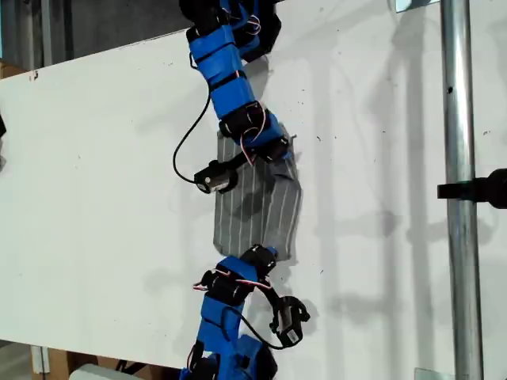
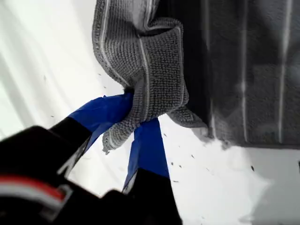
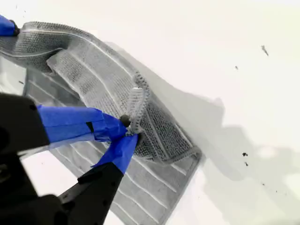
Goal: Grasp corners of a towel and fold twice.
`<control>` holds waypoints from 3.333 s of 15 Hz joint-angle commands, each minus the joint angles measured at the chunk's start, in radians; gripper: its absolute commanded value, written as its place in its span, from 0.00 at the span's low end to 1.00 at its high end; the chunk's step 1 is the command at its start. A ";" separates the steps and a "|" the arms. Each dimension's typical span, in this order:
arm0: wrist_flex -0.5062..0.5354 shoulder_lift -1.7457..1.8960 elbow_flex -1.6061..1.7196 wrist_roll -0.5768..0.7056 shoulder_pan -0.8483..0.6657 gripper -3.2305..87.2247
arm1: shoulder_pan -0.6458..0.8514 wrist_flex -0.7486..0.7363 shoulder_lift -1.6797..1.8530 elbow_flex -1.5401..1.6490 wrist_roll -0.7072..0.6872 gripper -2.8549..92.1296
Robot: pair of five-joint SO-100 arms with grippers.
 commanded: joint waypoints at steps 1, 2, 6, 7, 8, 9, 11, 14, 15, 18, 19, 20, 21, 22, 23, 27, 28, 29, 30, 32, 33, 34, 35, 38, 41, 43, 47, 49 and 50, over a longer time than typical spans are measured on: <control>-0.057 0.120 0.107 0.057 -0.176 0.00 | 0.132 0.071 0.112 0.017 -0.063 0.03; -0.071 0.124 0.137 0.092 -0.249 0.00 | 0.202 0.097 0.144 0.041 -0.110 0.03; -0.112 0.235 0.127 0.288 -0.468 0.00 | 0.482 0.092 0.357 0.101 -0.351 0.03; -0.132 0.287 0.130 0.331 -0.509 0.00 | 0.540 0.066 0.417 0.103 -0.413 0.03; -0.158 0.342 0.153 0.364 -0.535 0.00 | 0.583 0.026 0.486 0.120 -0.459 0.03; -0.176 0.388 0.192 0.365 -0.540 0.00 | 0.598 0.018 0.526 0.123 -0.471 0.03; -0.190 0.399 0.313 0.305 -0.502 0.00 | 0.558 0.026 0.560 0.199 -0.423 0.03; -0.379 0.402 0.572 0.218 -0.433 0.00 | 0.431 0.000 0.558 0.410 -0.259 0.03; -0.417 0.382 0.617 0.195 -0.431 0.00 | 0.425 -0.015 0.563 0.489 -0.216 0.03; -0.454 0.270 0.624 0.181 -0.451 0.00 | 0.443 -0.115 0.581 0.683 -0.169 0.03; -0.451 0.235 0.611 0.181 -0.465 0.02 | 0.459 -0.146 0.584 0.710 -0.175 0.03; -0.434 0.229 0.601 0.176 -0.477 0.13 | 0.474 -0.152 0.607 0.719 -0.175 0.12; -0.399 0.258 0.592 0.175 -0.488 0.30 | 0.495 -0.133 0.670 0.733 -0.175 0.20; -0.373 0.333 0.601 0.183 -0.499 0.42 | 0.525 -0.103 0.769 0.761 -0.176 0.26; -0.344 0.423 0.607 0.204 -0.508 0.47 | 0.557 -0.054 0.893 0.793 -0.178 0.31; -0.298 0.914 0.761 0.179 -0.543 0.51 | 0.592 0.097 1.193 0.882 -0.087 0.36; -0.341 1.091 0.874 0.176 -0.532 0.49 | 0.591 0.101 1.239 0.928 -0.026 0.37; -0.385 1.273 1.003 0.192 -0.502 0.42 | 0.577 0.103 1.321 0.992 0.034 0.38; -0.413 1.465 1.140 0.175 -0.477 0.33 | 0.563 0.115 1.401 1.057 0.087 0.39; -0.403 1.890 1.393 0.130 -0.446 0.15 | 0.531 0.100 1.442 1.111 0.153 0.41; -0.371 2.094 1.489 0.109 -0.431 0.10 | 0.540 0.043 1.422 1.160 0.169 0.42; -0.359 2.108 1.522 0.092 -0.403 0.09 | 0.552 -0.057 1.382 1.213 0.175 0.43; -0.385 2.109 1.554 0.095 -0.362 0.09 | 0.566 -0.167 1.290 1.235 0.175 0.43; -0.413 2.109 1.612 0.084 -0.342 0.11 | 0.606 -0.468 0.698 1.091 0.169 0.46; -0.416 2.109 1.643 0.080 -0.344 0.12 | 0.607 -0.624 0.345 0.850 0.137 0.45; -0.397 2.109 1.641 0.075 -0.344 0.12 | 0.583 -0.715 0.250 0.770 0.137 0.42; -0.359 2.109 1.612 0.080 -0.339 0.13 | 0.603 -0.368 0.357 0.681 0.132 0.03; -0.364 2.109 1.618 0.081 -0.331 0.13 | 0.583 0.061 0.474 0.661 0.124 0.03; -0.371 2.109 1.624 0.083 -0.330 0.13 | 0.554 0.241 0.500 0.647 0.140 0.03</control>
